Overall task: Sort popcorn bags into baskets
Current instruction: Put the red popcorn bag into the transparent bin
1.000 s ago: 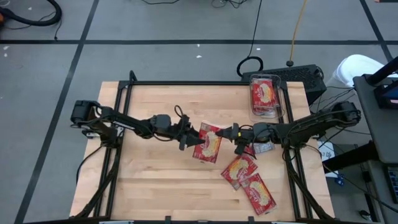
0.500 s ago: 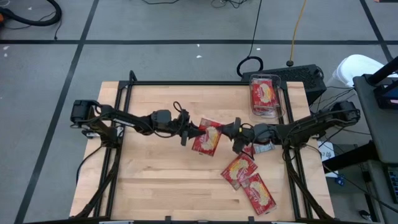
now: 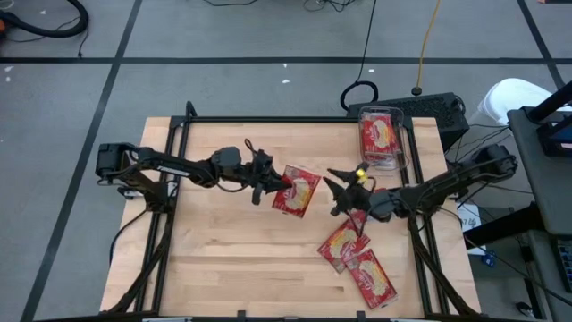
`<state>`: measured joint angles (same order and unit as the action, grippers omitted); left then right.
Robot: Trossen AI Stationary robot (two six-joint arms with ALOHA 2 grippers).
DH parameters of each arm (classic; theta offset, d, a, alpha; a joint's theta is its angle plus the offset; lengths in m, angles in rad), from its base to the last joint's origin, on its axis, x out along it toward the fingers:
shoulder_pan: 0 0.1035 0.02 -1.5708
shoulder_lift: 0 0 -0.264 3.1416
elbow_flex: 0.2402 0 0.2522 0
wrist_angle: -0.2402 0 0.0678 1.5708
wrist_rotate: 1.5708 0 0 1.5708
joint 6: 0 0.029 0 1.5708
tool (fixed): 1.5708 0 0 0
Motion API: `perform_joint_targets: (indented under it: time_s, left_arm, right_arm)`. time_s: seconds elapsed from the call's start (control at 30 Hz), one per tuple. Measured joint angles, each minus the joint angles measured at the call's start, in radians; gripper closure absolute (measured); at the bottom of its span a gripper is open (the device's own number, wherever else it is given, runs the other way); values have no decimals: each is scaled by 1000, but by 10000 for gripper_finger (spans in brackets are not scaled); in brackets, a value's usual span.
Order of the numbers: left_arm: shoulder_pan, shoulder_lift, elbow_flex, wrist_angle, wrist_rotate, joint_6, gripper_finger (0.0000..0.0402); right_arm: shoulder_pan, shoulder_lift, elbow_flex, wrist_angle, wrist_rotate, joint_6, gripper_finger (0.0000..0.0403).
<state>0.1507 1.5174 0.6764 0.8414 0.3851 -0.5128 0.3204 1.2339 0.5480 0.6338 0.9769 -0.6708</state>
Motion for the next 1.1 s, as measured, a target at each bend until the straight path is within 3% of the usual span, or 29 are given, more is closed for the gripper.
perform_joint_targets:
  time_s: [0.17, 0.3, 0.37, 0.47, 0.57, 0.73, 0.93, 1.1]
  left_arm:
    - [2, -27, -4, -1, -17, 52, 374]
    - [5, -38, -5, 4, -59, 101, 374]
    - [5, -37, -5, -1, -98, 114, 373]
    - [2, -37, -5, 10, -132, 126, 373]
    - [-18, -31, -5, 3, -152, 131, 373]
    - [-67, -31, -5, 28, -219, 145, 372]
    - [-104, -31, -5, 32, -328, 146, 372]
    - [-107, -31, -5, 44, -341, 144, 371]
  right_arm:
    - [22, 0, 0, -13, 34, 511, 272]
    - [2, 0, 0, -33, -39, 864, 272]
    - [-20, 0, 0, -47, -127, 1017, 272]
    - [-72, 0, 0, -48, -376, 1162, 272]
    - [-122, 0, 0, -48, -561, 1205, 268]
    - [-200, -1, 0, -46, -699, 1233, 226]
    - [-220, 0, -1, -3, -739, 1136, 167]
    - [-223, 0, -1, 76, -799, 1079, 159]
